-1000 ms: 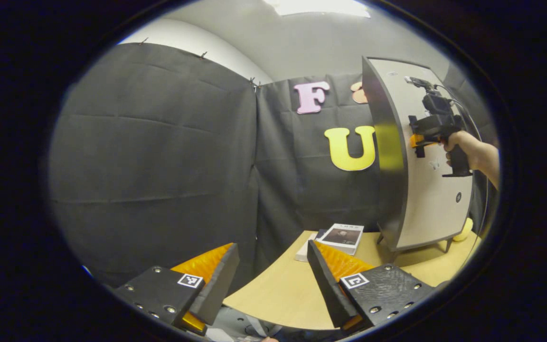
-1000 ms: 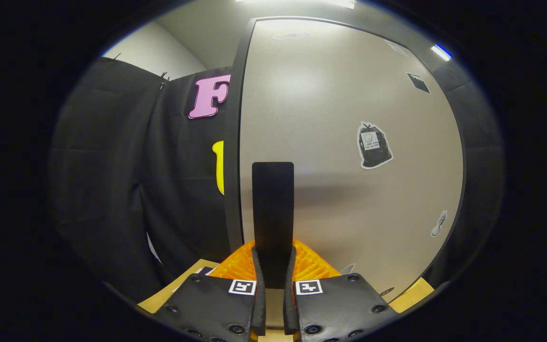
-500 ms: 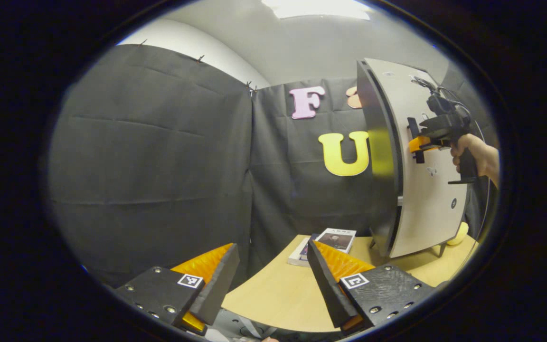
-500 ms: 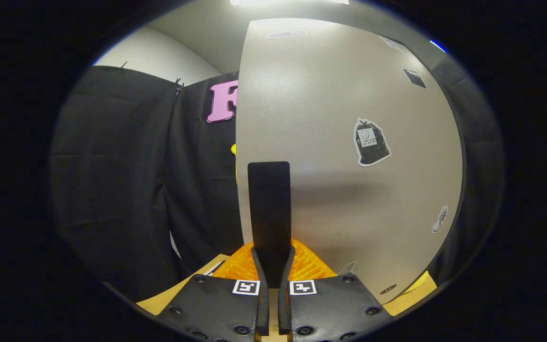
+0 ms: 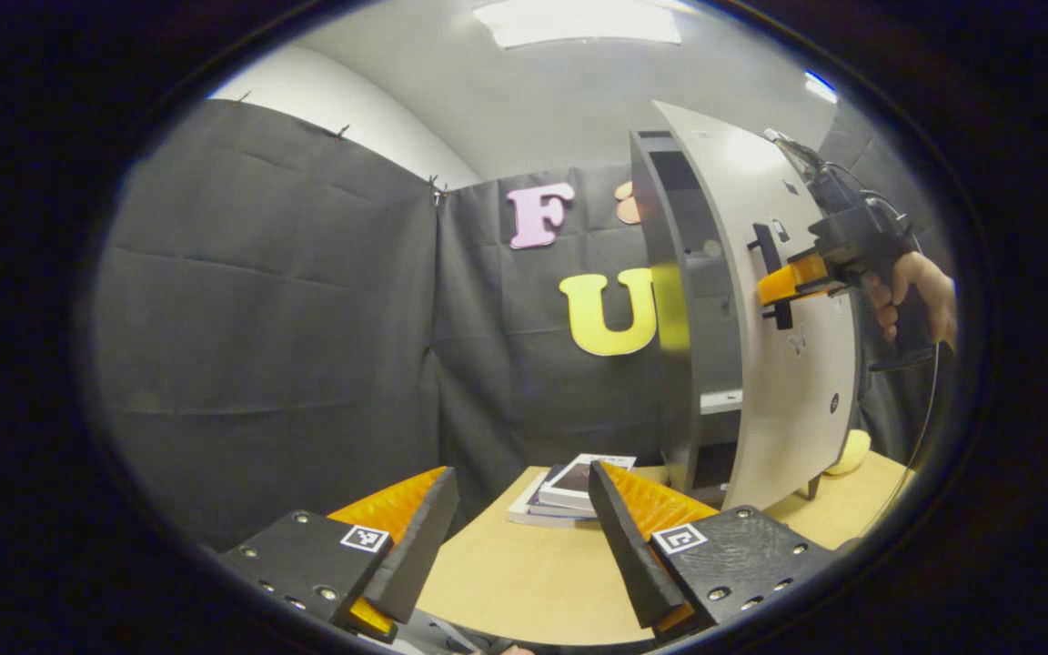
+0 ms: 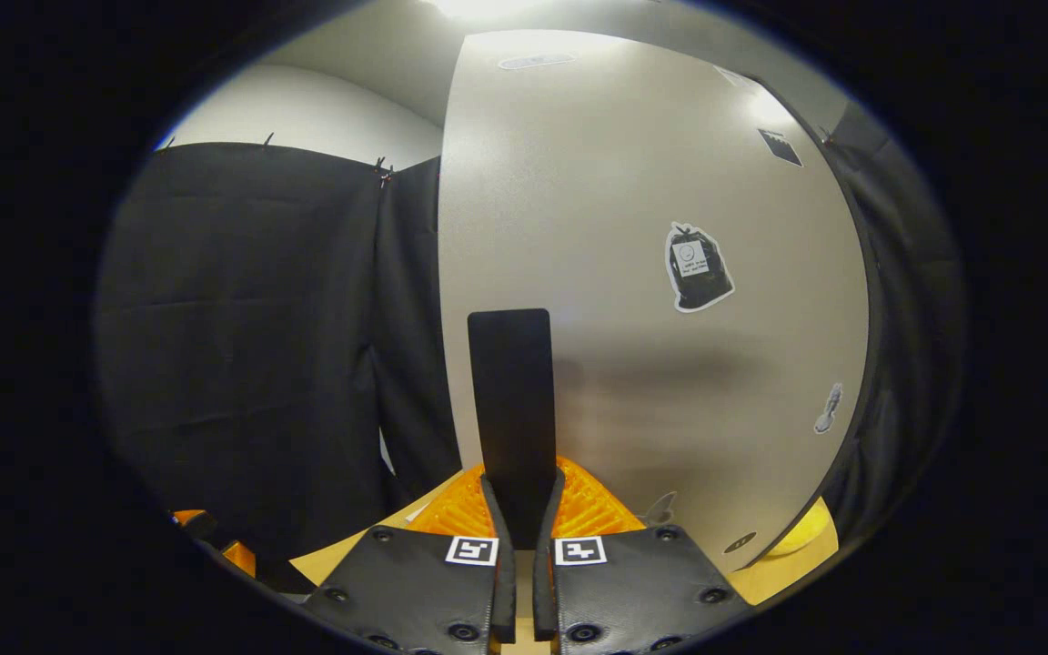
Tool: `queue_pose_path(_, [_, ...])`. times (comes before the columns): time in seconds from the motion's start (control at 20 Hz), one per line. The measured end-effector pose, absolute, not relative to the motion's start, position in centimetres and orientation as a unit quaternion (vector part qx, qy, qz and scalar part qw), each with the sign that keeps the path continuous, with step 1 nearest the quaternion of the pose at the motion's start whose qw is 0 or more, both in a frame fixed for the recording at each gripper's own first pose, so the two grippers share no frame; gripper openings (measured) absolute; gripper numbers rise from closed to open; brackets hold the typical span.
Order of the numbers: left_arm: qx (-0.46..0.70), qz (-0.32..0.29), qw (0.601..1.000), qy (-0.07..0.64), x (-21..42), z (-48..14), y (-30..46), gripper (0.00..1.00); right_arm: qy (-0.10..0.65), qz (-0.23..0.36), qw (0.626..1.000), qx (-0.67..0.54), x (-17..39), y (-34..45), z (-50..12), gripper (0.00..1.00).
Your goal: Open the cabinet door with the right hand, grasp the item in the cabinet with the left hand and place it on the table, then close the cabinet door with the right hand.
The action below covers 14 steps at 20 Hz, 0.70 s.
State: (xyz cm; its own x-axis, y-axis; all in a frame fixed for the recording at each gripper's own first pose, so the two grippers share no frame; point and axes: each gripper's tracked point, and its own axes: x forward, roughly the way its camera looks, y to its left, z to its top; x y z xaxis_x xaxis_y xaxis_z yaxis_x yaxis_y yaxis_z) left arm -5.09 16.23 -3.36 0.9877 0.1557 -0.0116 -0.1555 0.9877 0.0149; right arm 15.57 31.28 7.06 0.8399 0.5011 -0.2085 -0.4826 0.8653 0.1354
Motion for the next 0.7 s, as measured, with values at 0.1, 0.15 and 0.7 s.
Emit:
queue_pose_path(0.1, [0.010,0.069,0.998,0.001,-5.0,-2.5,14.7,0.87,0.123,0.269,0.954,0.042,14.5,30.8,7.4,0.08])
queue_pose_path(0.15, [0.012,0.064,0.998,-0.002,-4.9,-2.2,14.0,0.87,0.124,0.274,0.953,0.044,14.2,30.5,7.6,0.08])
queue_pose_path(0.7, [0.014,0.018,1.000,-0.014,-4.1,0.1,5.1,0.87,0.136,0.331,0.932,0.064,12.0,27.6,7.7,0.08])
